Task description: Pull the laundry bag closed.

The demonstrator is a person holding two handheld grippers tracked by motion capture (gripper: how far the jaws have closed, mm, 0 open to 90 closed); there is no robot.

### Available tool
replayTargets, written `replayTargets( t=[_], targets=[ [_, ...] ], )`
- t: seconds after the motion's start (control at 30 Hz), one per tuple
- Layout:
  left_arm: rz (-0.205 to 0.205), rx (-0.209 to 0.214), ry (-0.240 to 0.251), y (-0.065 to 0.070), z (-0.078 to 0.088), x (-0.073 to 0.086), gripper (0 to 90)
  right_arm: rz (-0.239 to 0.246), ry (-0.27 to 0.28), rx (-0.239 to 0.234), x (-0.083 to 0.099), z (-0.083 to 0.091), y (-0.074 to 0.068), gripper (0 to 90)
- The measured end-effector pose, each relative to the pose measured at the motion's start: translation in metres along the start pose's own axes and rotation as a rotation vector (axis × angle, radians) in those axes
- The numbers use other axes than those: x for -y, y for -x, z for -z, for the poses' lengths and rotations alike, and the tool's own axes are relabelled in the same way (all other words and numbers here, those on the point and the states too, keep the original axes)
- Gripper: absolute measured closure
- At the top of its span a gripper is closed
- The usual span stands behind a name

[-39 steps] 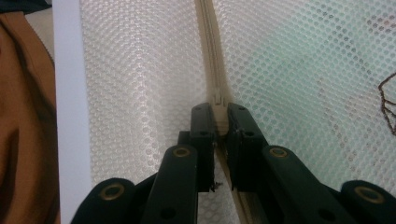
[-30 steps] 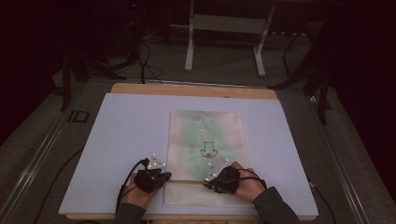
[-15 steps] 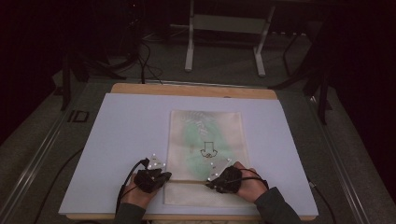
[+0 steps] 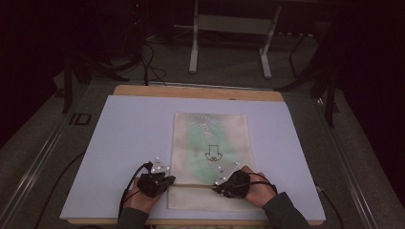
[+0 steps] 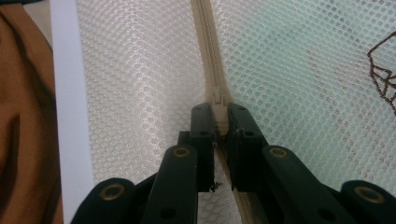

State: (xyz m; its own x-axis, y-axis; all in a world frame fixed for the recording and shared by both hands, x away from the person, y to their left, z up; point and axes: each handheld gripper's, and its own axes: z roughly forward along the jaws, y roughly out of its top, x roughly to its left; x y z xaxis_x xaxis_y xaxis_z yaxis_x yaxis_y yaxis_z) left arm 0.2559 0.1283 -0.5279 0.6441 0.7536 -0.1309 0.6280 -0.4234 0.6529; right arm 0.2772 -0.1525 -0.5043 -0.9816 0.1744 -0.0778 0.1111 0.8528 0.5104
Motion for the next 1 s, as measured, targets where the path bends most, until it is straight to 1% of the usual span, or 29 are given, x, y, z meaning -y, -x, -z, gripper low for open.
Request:
replayTargets(
  t=[0.23,1.0],
  targets=[
    [0.000,0.001,0.000,0.000,0.000,0.000,89.6,0.000,-0.005,0.001,0.001,0.000,0.000,82.6],
    [0.003,0.002,0.000,0.000,0.000,0.000,89.6,-0.032,-0.003,0.009,0.020,0.012,0.003,82.6]
  ],
)
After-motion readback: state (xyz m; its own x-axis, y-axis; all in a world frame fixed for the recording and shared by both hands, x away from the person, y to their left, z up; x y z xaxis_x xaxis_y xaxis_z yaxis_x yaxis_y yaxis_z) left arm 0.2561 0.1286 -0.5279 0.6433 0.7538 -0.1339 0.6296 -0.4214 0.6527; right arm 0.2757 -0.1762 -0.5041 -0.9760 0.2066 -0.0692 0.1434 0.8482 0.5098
